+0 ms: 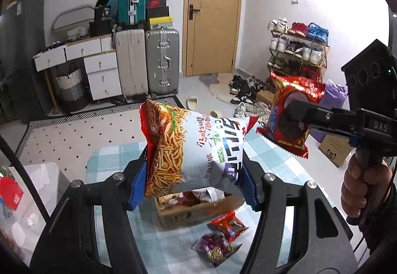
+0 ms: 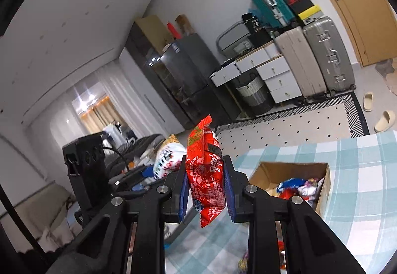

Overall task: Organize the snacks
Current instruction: 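Carry both bags over the box and lower them toward it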

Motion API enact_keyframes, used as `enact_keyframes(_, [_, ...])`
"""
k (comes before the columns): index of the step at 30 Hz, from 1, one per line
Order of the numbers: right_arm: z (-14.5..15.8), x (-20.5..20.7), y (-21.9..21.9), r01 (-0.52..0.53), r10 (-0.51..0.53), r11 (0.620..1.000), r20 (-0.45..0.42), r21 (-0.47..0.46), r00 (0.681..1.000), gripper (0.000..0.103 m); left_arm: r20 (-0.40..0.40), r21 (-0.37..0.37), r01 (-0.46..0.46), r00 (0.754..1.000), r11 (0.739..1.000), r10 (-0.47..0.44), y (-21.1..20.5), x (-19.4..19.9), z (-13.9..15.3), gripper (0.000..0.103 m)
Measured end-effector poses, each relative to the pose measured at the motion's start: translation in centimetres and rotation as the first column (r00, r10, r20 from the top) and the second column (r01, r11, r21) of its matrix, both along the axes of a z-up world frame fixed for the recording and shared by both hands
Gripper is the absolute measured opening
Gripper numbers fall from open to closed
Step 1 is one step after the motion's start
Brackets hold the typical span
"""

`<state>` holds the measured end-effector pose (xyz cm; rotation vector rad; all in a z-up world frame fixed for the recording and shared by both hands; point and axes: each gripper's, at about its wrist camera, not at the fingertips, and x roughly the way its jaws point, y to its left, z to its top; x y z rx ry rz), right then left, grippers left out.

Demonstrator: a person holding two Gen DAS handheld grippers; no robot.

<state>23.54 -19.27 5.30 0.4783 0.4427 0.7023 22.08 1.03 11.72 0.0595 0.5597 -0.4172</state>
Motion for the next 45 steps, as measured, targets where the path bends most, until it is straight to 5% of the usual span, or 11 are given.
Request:
enact_keyframes(11, [-1.3,6.8,-1.6,0.084,-0.087,0.995,-0.072,-0.049,0.994,0.025,-0.147,-0.081,-0.034,0.989,0.996,0.022,-0.7,9.0,-2.3,0.060])
enact_keyframes(19, [-5.6,11.1,-0.8,0.083,-0.104,0.987,-0.153,-0.135,0.983,0.025,-0.194,0.027,-0.041,0.980,0.999,0.046,-2.9,13.4,-8.7,0.060])
enact_keyframes(32, [-10.7,14.6,1.9,0.030,-0.086,0.972,-0.233,-0.234,0.969,0.025,-0.342,0.058,-0.038,0.938,0.998,0.055,-3.2,18.0,-18.7,0.060])
enact_keyframes(45, [-14.2,16.1,3.5,0.000,-0.098,0.952,-0.305,-0.306,0.947,0.025,-0.364,0.123,-0.071,0.925,0.990,0.112,-3.9,20.1,-22.2,0.066])
